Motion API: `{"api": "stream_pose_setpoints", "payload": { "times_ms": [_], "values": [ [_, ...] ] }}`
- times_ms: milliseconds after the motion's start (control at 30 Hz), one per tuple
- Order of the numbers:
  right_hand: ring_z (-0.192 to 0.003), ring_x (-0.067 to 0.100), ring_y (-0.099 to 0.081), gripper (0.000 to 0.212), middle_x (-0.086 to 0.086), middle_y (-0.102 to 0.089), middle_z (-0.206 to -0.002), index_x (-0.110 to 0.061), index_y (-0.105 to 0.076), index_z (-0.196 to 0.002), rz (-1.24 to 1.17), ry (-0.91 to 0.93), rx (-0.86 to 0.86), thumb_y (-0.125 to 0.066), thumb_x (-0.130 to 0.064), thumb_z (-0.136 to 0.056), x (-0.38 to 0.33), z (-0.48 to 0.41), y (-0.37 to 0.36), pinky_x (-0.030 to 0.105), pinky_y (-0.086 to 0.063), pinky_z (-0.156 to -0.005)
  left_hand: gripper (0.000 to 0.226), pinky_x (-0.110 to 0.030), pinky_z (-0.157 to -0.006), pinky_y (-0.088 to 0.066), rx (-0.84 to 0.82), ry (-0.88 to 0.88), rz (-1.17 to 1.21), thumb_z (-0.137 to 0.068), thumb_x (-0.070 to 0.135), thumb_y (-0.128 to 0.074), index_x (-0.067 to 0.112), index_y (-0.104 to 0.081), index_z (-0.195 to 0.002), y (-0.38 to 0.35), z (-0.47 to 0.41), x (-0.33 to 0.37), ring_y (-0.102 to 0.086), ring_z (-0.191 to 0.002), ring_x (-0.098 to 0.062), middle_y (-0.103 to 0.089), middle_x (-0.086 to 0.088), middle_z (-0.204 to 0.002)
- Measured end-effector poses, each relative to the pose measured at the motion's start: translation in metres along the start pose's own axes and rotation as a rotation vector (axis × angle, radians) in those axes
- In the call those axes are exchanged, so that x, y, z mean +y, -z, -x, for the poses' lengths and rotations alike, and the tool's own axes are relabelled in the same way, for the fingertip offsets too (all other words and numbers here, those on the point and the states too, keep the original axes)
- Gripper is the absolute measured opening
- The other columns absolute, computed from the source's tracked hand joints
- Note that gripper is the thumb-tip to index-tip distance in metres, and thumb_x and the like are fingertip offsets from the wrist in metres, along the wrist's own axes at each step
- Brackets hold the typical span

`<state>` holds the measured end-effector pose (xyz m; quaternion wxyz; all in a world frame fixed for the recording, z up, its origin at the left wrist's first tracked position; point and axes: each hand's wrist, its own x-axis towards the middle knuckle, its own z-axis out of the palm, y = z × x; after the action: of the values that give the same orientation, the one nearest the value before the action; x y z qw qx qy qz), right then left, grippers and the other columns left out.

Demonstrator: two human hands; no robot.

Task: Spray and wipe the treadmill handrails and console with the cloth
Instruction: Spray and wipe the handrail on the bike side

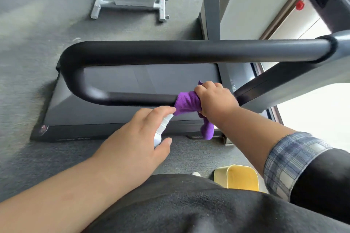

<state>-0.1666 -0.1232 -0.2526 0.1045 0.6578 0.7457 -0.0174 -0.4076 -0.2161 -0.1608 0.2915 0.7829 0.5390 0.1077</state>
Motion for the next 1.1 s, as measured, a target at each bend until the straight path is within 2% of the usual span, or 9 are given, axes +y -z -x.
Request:
{"api": "stream_pose_setpoints", "payload": {
  "times_ms": [200, 400, 533, 767, 867, 967, 1100],
  "values": [
    [-0.103, 0.029, -0.054, 0.063, 0.006, -0.052, -0.115, -0.018, -0.044, -0.127, 0.145, 0.032, -0.011, -0.075, -0.012, -0.073, 0.038, 0.016, -0.009, 0.038, -0.043, -0.088, 0.057, -0.024, -0.081, -0.038, 0.012, 0.030, 0.021, -0.089, 0.046, -0.054, 0.058, -0.017, -0.130, -0.018, -0.012, 0.026, -0.051, -0.099, -0.005, -0.036, 0.022, -0.127],
    [-0.099, 0.027, -0.056, 0.050, 0.002, -0.056, -0.110, -0.023, -0.053, -0.121, 0.115, 0.063, -0.001, -0.075, -0.036, -0.077, 0.023, 0.001, -0.011, 0.038, -0.047, -0.081, 0.058, -0.025, -0.085, -0.040, 0.067, 0.147, 0.050, -0.089, 0.047, -0.054, 0.056, -0.018, -0.133, -0.020, 0.001, 0.016, -0.053, -0.100, -0.004, -0.035, 0.022, -0.132],
    [-0.100, 0.028, -0.056, 0.043, 0.002, -0.057, -0.111, -0.023, -0.054, -0.120, 0.064, 0.160, 0.026, -0.065, -0.043, -0.084, -0.018, -0.012, 0.002, 0.037, -0.041, -0.076, 0.057, -0.027, -0.086, -0.042, 0.118, 0.228, 0.077, -0.088, 0.046, -0.055, 0.056, -0.019, -0.133, -0.013, 0.018, 0.001, -0.051, -0.101, -0.004, -0.036, 0.022, -0.129],
    [-0.102, 0.029, -0.056, 0.038, 0.003, -0.056, -0.111, -0.021, -0.053, -0.119, -0.018, 0.273, 0.101, -0.066, -0.034, -0.085, -0.143, -0.044, 0.029, 0.036, -0.033, -0.071, 0.058, -0.030, -0.086, -0.044, 0.176, 0.327, 0.082, -0.087, 0.044, -0.056, 0.059, -0.019, -0.129, 0.000, 0.041, -0.037, -0.051, -0.105, -0.006, -0.035, 0.022, -0.131],
    [-0.103, 0.029, -0.056, 0.039, 0.004, -0.056, -0.112, -0.021, -0.053, -0.118, -0.042, 0.299, 0.130, -0.066, -0.030, -0.083, -0.182, -0.054, 0.037, 0.036, -0.033, -0.072, 0.058, -0.028, -0.082, -0.040, 0.187, 0.337, 0.090, -0.087, 0.044, -0.057, 0.061, -0.019, -0.127, 0.008, 0.046, -0.053, -0.048, -0.103, -0.003, -0.034, 0.023, -0.128],
    [-0.103, 0.029, -0.056, 0.039, 0.004, -0.057, -0.112, -0.020, -0.054, -0.118, -0.074, 0.306, 0.150, -0.067, -0.030, -0.082, -0.208, -0.061, 0.042, 0.036, -0.034, -0.073, 0.060, -0.027, -0.082, -0.039, 0.190, 0.319, 0.098, -0.086, 0.042, -0.059, 0.060, -0.020, -0.128, 0.014, 0.044, -0.068, -0.049, -0.105, -0.004, -0.035, 0.022, -0.128],
    [-0.103, 0.029, -0.056, 0.037, 0.004, -0.056, -0.113, -0.020, -0.053, -0.120, -0.091, 0.283, 0.167, -0.063, -0.035, -0.088, -0.205, -0.059, 0.041, 0.035, -0.034, -0.073, 0.061, -0.022, -0.077, -0.032, 0.158, 0.252, 0.076, -0.087, 0.040, -0.061, 0.060, -0.021, -0.129, 0.019, 0.035, -0.078, -0.045, -0.103, -0.001, -0.035, 0.022, -0.122]
  ]
}}
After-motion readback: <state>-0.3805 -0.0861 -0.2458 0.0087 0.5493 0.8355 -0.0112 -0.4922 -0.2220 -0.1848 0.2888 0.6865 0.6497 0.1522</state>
